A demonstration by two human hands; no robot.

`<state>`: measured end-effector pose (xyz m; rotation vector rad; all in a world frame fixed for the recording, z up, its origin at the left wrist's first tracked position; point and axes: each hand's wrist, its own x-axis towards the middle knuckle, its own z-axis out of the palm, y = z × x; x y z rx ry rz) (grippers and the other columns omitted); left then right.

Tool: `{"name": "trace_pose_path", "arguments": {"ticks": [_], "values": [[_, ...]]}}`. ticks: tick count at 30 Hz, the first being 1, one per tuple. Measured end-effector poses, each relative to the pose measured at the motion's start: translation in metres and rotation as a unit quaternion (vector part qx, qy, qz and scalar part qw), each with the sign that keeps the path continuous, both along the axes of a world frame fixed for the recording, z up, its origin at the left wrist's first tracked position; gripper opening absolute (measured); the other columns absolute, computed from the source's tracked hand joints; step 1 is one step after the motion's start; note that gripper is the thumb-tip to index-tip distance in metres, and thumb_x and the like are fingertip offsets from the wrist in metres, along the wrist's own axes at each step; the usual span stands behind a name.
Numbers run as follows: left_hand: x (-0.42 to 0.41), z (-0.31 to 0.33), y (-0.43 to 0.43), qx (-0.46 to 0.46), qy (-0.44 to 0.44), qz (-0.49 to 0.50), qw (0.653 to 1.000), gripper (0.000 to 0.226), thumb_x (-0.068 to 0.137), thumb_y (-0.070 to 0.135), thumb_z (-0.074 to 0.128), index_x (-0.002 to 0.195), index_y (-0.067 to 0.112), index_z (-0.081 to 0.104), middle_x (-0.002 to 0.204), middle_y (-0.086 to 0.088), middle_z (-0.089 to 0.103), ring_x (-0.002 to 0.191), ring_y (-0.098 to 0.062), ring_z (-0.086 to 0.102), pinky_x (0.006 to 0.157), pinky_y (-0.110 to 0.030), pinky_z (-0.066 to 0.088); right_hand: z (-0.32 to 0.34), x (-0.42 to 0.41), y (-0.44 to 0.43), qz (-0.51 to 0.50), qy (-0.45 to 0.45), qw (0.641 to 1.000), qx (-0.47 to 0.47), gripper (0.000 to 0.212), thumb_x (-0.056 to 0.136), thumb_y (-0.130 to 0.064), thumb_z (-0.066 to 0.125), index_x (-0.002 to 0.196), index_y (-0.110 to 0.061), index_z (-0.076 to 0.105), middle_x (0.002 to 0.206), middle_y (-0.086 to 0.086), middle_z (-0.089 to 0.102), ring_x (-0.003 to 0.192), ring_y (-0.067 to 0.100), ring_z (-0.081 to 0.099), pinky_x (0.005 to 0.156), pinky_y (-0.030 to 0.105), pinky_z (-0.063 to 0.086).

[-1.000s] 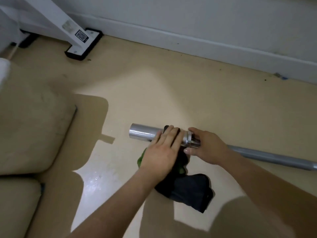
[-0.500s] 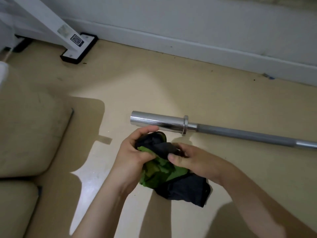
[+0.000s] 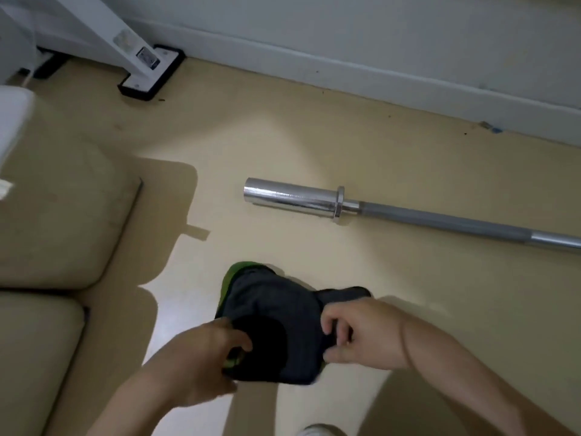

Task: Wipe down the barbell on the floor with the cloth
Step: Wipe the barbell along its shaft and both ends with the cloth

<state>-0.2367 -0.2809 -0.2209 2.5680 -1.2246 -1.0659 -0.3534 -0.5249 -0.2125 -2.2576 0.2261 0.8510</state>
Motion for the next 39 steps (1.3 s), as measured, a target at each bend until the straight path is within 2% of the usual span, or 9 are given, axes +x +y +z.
{"name": "trace_pose_path", "arguments": {"ticks": [3, 6, 12, 16, 19, 26, 31, 34, 39], "values": [[-0.002, -0.014, -0.013, -0.146, -0.123, 0.093, 0.977, 0.016, 0.077, 0.031, 0.059, 0.090, 0.029, 0.069, 0.088, 0.008, 0.066, 0.077, -0.017, 0.061, 0.060, -0.031, 0.052, -0.020, 0.013, 0.018, -0.148, -0.140, 0.978, -0.049, 0.021, 0.083, -0.045, 0.060, 0.097, -0.029, 0.060, 0.088, -0.008, 0.062, 0.078, 0.010, 0.056, 0.071, 0.028, 0.047], [0.009, -0.039, -0.035, -0.093, -0.230, 0.073, 0.966, 0.036, 0.071, 0.033, 0.073, 0.103, 0.020, 0.065, 0.095, 0.000, 0.068, 0.080, -0.027, 0.062, 0.057, -0.032, 0.049, -0.045, 0.025, 0.049, -0.086, -0.140, 0.975, -0.147, 0.050, 0.083, -0.050, 0.058, 0.126, -0.027, 0.050, 0.109, 0.000, 0.054, 0.103, 0.023, 0.051, 0.084, 0.038, 0.047], [0.018, -0.048, -0.021, -0.015, -0.288, 0.055, 0.956, 0.030, 0.068, 0.024, 0.066, 0.096, 0.021, 0.053, 0.065, 0.002, 0.062, 0.059, -0.026, 0.059, 0.053, -0.029, 0.029, -0.011, 0.034, 0.041, -0.207, -0.243, 0.948, -0.016, 0.009, 0.084, -0.020, 0.065, 0.091, -0.022, 0.071, 0.092, -0.006, 0.061, 0.086, 0.011, 0.054, 0.074, 0.017, 0.041], [0.016, -0.018, -0.020, -0.197, -0.096, 0.162, 0.962, 0.014, 0.067, 0.021, 0.060, 0.081, 0.018, 0.057, 0.077, 0.005, 0.056, 0.073, -0.020, 0.052, 0.058, -0.030, 0.041, 0.056, 0.044, 0.031, -0.194, -0.189, 0.954, 0.126, 0.004, 0.089, -0.022, 0.059, 0.088, -0.024, 0.062, 0.088, -0.008, 0.067, 0.082, 0.006, 0.061, 0.074, 0.022, 0.048], [0.019, 0.040, -0.016, -0.330, 0.106, 0.324, 0.880, 0.010, 0.067, 0.023, 0.058, 0.072, 0.017, 0.052, 0.069, -0.001, 0.060, 0.067, -0.023, 0.057, 0.063, -0.038, 0.049, 0.103, 0.043, 0.011, -0.218, -0.198, 0.928, 0.227, 0.004, 0.088, -0.018, 0.062, 0.087, -0.021, 0.062, 0.081, -0.004, 0.069, 0.076, 0.011, 0.063, 0.070, 0.028, 0.050], [0.023, 0.134, -0.018, -0.512, 0.269, 0.348, 0.738, 0.025, 0.076, -0.001, 0.061, 0.081, 0.021, 0.051, 0.061, -0.008, 0.052, 0.051, -0.016, 0.048, 0.045, -0.017, 0.038, 0.134, 0.033, -0.019, -0.305, -0.180, 0.848, 0.394, 0.019, 0.073, -0.010, 0.075, 0.083, -0.011, 0.059, 0.068, 0.009, 0.059, 0.056, 0.017, 0.053, 0.045, 0.022, 0.041], [0.063, 0.060, -0.074, -0.404, 0.098, 0.334, 0.846, 0.030, 0.085, -0.004, 0.050, 0.077, 0.024, 0.053, 0.073, -0.001, 0.055, 0.066, -0.014, 0.046, 0.061, -0.031, 0.035, 0.058, 0.059, -0.020, -0.501, -0.189, 0.798, 0.275, 0.015, 0.080, -0.006, 0.070, 0.080, -0.015, 0.058, 0.069, 0.007, 0.065, 0.059, 0.021, 0.058, 0.048, 0.024, 0.044], [0.078, 0.022, -0.118, -0.365, -0.049, 0.349, 0.862, 0.036, 0.084, -0.002, 0.048, 0.073, 0.029, 0.061, 0.080, 0.002, 0.052, 0.072, -0.009, 0.049, 0.066, -0.016, 0.035, 0.024, 0.086, -0.030, -0.547, -0.202, 0.782, 0.221, 0.011, 0.082, -0.005, 0.066, 0.085, -0.012, 0.058, 0.070, 0.009, 0.061, 0.055, 0.022, 0.053, 0.046, 0.026, 0.040], [0.066, -0.038, -0.179, -0.275, -0.206, 0.075, 0.936, 0.040, 0.085, 0.019, 0.055, 0.123, 0.010, 0.055, 0.113, -0.009, 0.052, 0.099, -0.026, 0.052, 0.092, -0.032, 0.043, -0.005, 0.114, -0.047, -0.510, -0.225, 0.816, 0.153, 0.019, 0.083, -0.004, 0.060, 0.098, -0.014, 0.066, 0.095, 0.007, 0.071, 0.088, 0.022, 0.067, 0.079, 0.034, 0.054]]}}
